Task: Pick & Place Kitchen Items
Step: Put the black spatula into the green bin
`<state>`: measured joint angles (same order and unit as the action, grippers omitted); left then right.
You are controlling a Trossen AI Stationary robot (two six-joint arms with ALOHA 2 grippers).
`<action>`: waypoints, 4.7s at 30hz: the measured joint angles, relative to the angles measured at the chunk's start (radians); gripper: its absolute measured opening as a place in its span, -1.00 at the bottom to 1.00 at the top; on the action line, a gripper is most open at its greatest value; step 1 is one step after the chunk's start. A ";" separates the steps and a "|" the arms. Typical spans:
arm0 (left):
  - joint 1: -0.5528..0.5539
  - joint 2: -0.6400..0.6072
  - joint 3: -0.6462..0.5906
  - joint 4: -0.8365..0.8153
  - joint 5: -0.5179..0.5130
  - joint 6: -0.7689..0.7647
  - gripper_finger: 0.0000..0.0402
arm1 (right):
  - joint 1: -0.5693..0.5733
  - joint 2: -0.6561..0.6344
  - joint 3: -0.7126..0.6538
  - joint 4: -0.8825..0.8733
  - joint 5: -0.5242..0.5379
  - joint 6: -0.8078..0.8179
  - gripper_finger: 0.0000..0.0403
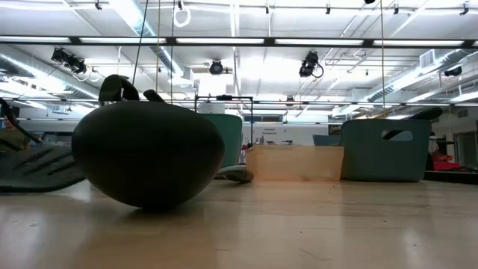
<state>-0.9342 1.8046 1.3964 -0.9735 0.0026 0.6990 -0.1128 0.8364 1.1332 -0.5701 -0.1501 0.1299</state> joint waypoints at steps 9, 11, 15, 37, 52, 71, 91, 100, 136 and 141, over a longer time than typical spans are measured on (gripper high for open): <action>0.000 0.000 0.000 -0.009 -0.010 0.016 -0.97 | 0.000 0.000 0.000 0.000 0.000 0.000 -0.97; 0.000 0.000 0.000 -0.009 -0.010 0.030 -0.98 | 0.000 0.000 0.000 0.000 0.000 0.000 -0.97; 0.011 0.000 0.000 -0.008 -0.009 0.029 -0.89 | 0.000 0.000 0.000 0.000 0.000 0.000 -0.97; 0.051 0.000 -0.098 0.061 -0.010 0.028 -0.12 | 0.000 0.000 0.000 0.000 0.002 0.000 -0.97; 0.053 0.000 -0.145 0.131 -0.014 0.096 0.01 | 0.000 0.000 0.000 0.000 0.003 -0.001 -0.97; 0.052 0.000 -0.221 0.249 -0.021 0.111 0.01 | 0.000 0.000 0.000 -0.001 0.003 0.000 -0.97; 0.065 0.000 -0.288 0.292 0.045 0.154 0.00 | 0.000 0.000 0.000 -0.002 0.003 -0.001 -0.97; 0.095 0.000 -0.288 0.292 0.013 0.152 -0.11 | 0.000 0.000 0.000 -0.003 0.003 0.000 -0.97; 0.116 0.044 -0.286 0.314 -0.001 0.150 -0.50 | 0.000 0.000 0.000 -0.029 0.003 -0.008 -0.97; 0.116 0.044 -0.286 0.313 0.005 0.149 -0.58 | 0.000 0.000 0.000 -0.029 0.003 -0.009 -0.97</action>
<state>-0.8181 1.8484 1.1107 -0.6609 0.0078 0.8482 -0.1131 0.8368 1.1328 -0.5995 -0.1470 0.1207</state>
